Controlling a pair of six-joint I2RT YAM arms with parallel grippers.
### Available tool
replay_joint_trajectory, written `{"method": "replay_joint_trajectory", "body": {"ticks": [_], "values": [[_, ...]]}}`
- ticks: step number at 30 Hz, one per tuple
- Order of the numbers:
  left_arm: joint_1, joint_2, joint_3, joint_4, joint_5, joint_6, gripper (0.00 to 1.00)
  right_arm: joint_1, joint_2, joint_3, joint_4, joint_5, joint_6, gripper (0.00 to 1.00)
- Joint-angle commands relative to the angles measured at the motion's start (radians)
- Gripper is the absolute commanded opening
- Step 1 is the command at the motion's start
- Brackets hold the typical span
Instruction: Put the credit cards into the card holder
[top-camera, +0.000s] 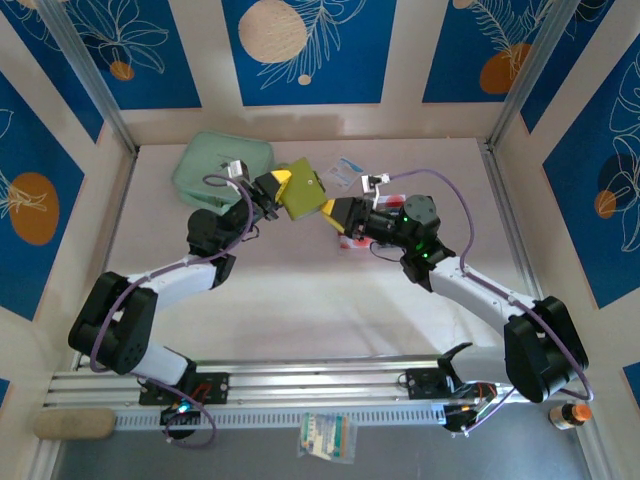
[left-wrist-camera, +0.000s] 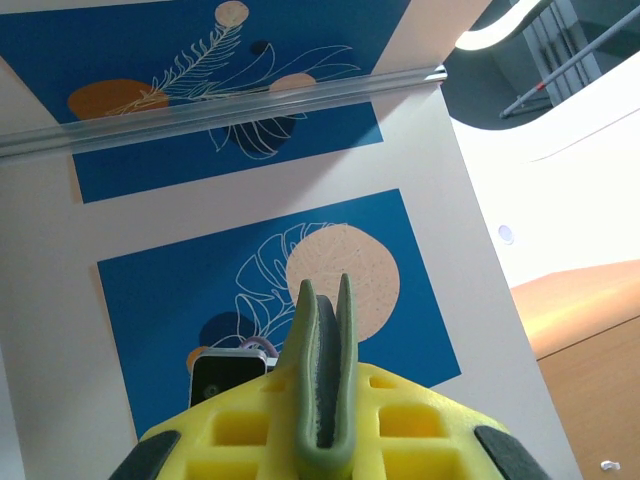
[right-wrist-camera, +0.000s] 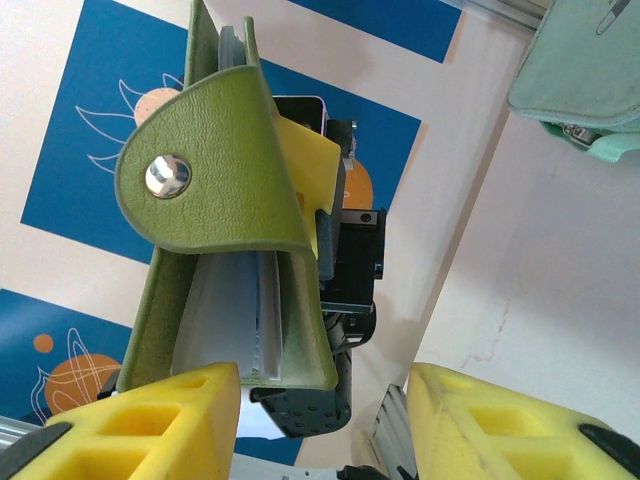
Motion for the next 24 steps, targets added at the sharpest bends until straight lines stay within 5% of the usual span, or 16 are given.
{"method": "replay_joint_trajectory", "body": {"ticks": [1, 19, 21, 24], "values": [[0.007, -0.017, 0.025, 0.084, -0.011, -0.008, 0.00, -0.003, 0.009, -0.002, 0.035, 0.007, 0.008, 0.47], [0.004, -0.005, 0.016, 0.084, -0.008, -0.009, 0.00, 0.004, 0.144, 0.138, 0.109, -0.054, 0.049, 0.42], [0.004, 0.001, 0.014, 0.082, -0.005, -0.010, 0.00, 0.006, 0.156, 0.150, 0.114, -0.061, 0.051, 0.37], [0.004, 0.020, 0.010, 0.084, 0.000, -0.013, 0.00, 0.006, 0.166, 0.155, 0.115, -0.069, 0.047, 0.17]]}}
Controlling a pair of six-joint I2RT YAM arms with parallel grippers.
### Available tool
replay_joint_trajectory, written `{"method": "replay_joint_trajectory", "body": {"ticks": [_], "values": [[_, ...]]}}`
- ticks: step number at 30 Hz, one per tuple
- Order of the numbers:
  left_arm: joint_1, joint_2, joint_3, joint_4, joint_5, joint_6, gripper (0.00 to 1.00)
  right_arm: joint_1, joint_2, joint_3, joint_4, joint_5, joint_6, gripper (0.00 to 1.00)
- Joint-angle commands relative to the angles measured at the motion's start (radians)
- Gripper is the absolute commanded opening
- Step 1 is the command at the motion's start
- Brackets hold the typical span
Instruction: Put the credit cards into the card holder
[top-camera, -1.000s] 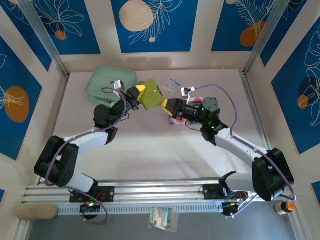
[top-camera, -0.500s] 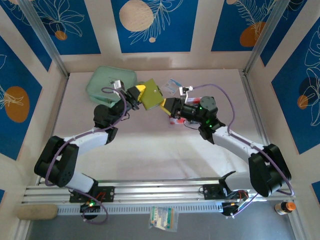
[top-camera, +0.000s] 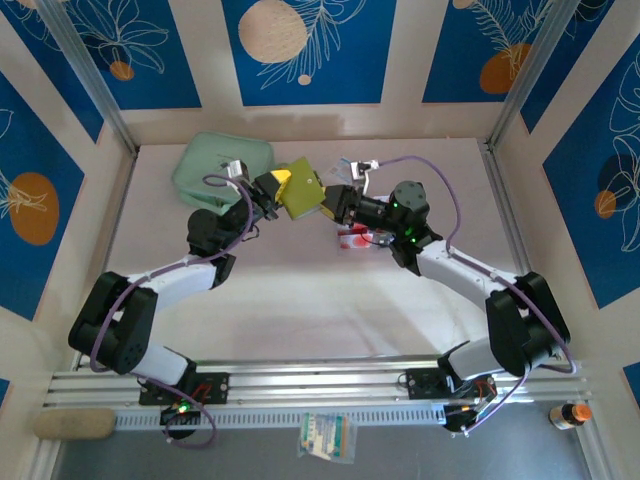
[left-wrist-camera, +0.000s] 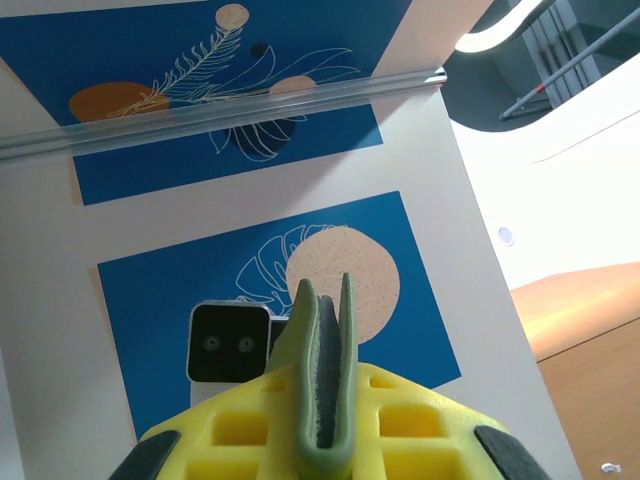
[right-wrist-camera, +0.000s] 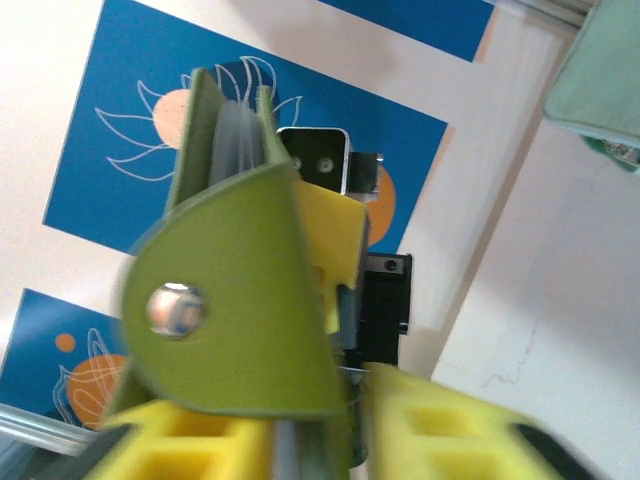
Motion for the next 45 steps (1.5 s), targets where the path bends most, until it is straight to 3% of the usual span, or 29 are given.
{"method": "replay_joint_trajectory", "body": {"ticks": [1, 2, 7, 9, 10, 17, 22, 26, 28, 31, 33, 37, 45], "values": [[0.004, 0.022, 0.005, 0.082, 0.004, -0.013, 0.00, 0.002, 0.016, 0.030, 0.024, -0.021, 0.002, 0.09], [0.006, 0.030, -0.002, 0.082, 0.009, -0.009, 0.12, 0.002, 0.014, 0.023, 0.019, -0.019, -0.002, 0.01], [0.034, 0.063, -0.054, 0.081, 0.022, 0.018, 0.75, -0.009, -0.025, -0.052, -0.057, 0.024, -0.057, 0.00], [0.053, 0.069, -0.080, 0.082, 0.028, 0.028, 0.97, -0.012, -0.045, -0.086, -0.090, 0.044, -0.080, 0.00], [0.065, 0.073, -0.091, 0.081, 0.034, 0.034, 1.00, -0.013, -0.055, -0.107, -0.106, 0.055, -0.093, 0.00], [0.120, 0.073, -0.169, 0.073, 0.079, 0.038, 1.00, 0.012, -0.110, -0.224, -0.203, 0.129, -0.180, 0.00], [0.119, 0.040, -0.182, -0.062, 0.127, 0.118, 1.00, 0.080, -0.111, -0.270, -0.265, 0.228, -0.263, 0.00], [0.109, -0.077, -0.129, -0.441, 0.160, 0.314, 1.00, 0.121, -0.083, -0.296, -0.254, 0.273, -0.295, 0.00], [0.090, -0.185, -0.047, -0.820, 0.127, 0.521, 1.00, 0.139, -0.071, -0.310, -0.245, 0.299, -0.309, 0.00], [0.037, -0.287, 0.132, -1.410, -0.081, 0.841, 1.00, 0.169, -0.065, -0.321, -0.244, 0.351, -0.337, 0.00], [0.007, -0.297, 0.210, -1.593, -0.194, 0.934, 1.00, 0.190, -0.060, -0.321, -0.242, 0.386, -0.356, 0.00], [-0.038, -0.257, 0.296, -1.734, -0.306, 0.997, 1.00, 0.233, -0.049, -0.306, -0.251, 0.450, -0.401, 0.00], [-0.123, -0.088, 0.406, -1.786, -0.379, 1.034, 1.00, 0.311, -0.066, -0.301, -0.299, 0.608, -0.459, 0.00]]}}
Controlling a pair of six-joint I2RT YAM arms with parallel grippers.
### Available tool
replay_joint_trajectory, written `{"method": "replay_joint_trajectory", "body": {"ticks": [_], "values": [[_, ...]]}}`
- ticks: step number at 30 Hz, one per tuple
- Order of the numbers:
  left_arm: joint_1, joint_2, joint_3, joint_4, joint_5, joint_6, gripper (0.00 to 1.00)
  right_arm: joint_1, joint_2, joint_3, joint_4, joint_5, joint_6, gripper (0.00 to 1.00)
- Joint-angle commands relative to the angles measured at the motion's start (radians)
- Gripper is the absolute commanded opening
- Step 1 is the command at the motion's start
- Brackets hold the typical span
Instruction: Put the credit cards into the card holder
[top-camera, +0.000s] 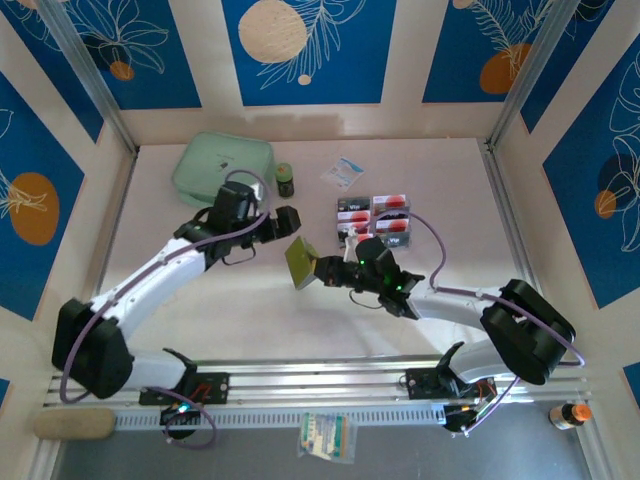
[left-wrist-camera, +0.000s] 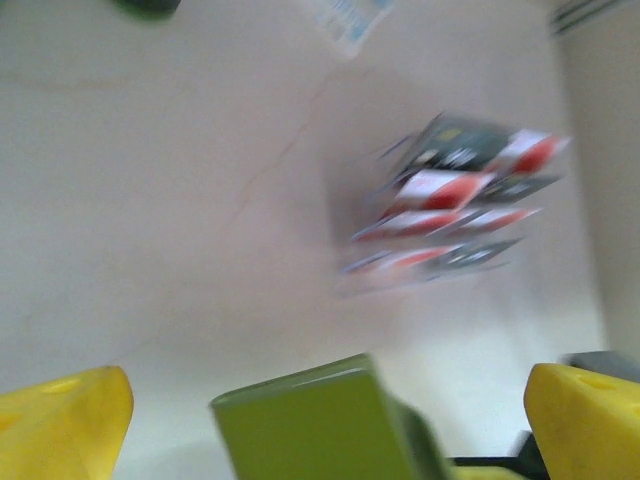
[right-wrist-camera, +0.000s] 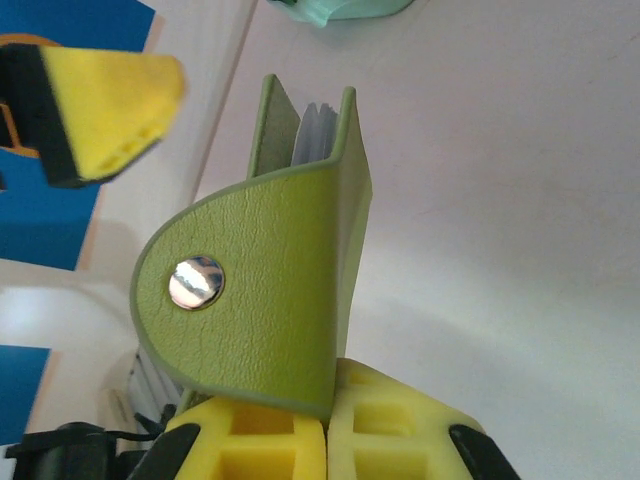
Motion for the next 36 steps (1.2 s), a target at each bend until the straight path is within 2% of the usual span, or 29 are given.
{"method": "replay_joint_trajectory", "body": {"ticks": [1, 8, 18, 36], "values": [[-0.038, 0.044, 0.068, -0.103, -0.077, 0.063, 1.00, 0.025, -0.013, 0.011, -0.011, 0.114, -0.050, 0.00], [-0.082, 0.108, 0.097, -0.106, -0.126, 0.064, 1.00, 0.043, -0.007, 0.005, -0.008, 0.147, -0.047, 0.00], [-0.097, 0.164, 0.073, -0.097, -0.128, 0.064, 1.00, 0.046, -0.012, 0.004, -0.007, 0.164, -0.043, 0.00], [-0.095, 0.083, -0.036, -0.111, -0.203, 0.105, 1.00, 0.044, 0.008, -0.035, -0.011, 0.226, 0.004, 0.00]]}}
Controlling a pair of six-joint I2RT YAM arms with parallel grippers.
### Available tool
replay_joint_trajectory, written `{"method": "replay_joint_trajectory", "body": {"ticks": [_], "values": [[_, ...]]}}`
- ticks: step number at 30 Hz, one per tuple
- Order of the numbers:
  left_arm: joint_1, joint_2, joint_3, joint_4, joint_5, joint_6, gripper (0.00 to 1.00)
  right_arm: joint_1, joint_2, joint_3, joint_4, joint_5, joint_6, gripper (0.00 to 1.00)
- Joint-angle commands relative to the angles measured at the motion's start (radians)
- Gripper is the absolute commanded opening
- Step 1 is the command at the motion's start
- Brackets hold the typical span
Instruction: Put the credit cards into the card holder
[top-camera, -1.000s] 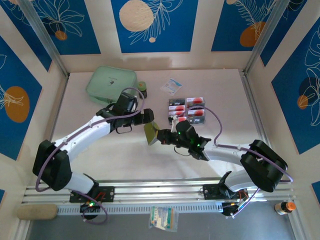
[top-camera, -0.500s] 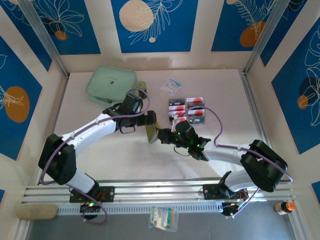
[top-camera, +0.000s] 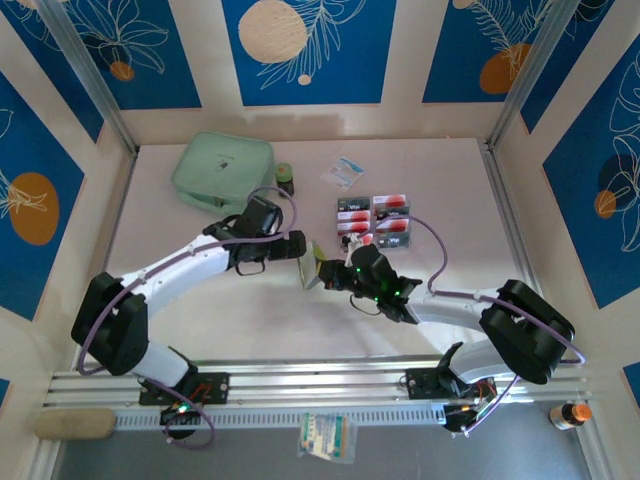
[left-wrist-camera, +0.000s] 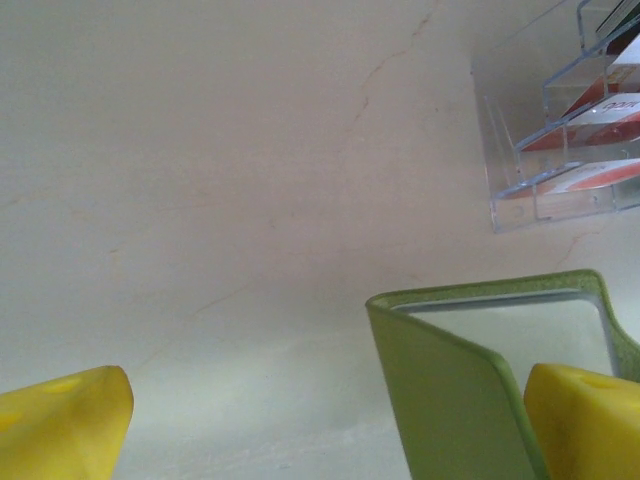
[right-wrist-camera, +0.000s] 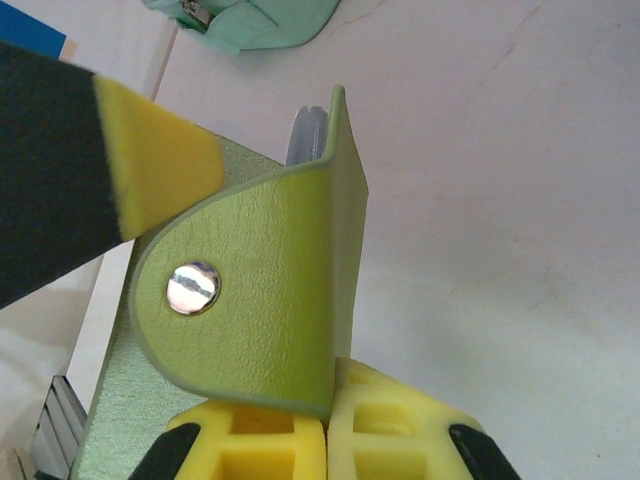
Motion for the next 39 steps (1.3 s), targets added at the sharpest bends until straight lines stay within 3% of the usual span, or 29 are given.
{"method": "replay_joint_trajectory", "body": {"ticks": [1, 13, 27, 39], "values": [[-0.007, -0.032, -0.025, -0.029, -0.039, 0.035, 1.00, 0.007, 0.009, -0.014, 0.032, 0.045, 0.020, 0.00], [-0.007, 0.032, -0.012, -0.159, -0.122, 0.202, 1.00, 0.014, 0.023, -0.039, 0.052, 0.083, 0.079, 0.00], [-0.076, 0.225, 0.181, -0.349, -0.292, 0.362, 1.00, 0.098, 0.118, -0.028, 0.093, 0.217, 0.188, 0.00], [-0.106, 0.240, 0.166, -0.321, -0.203, 0.297, 1.00, 0.174, 0.141, -0.023, 0.011, 0.383, 0.314, 0.00]]}}
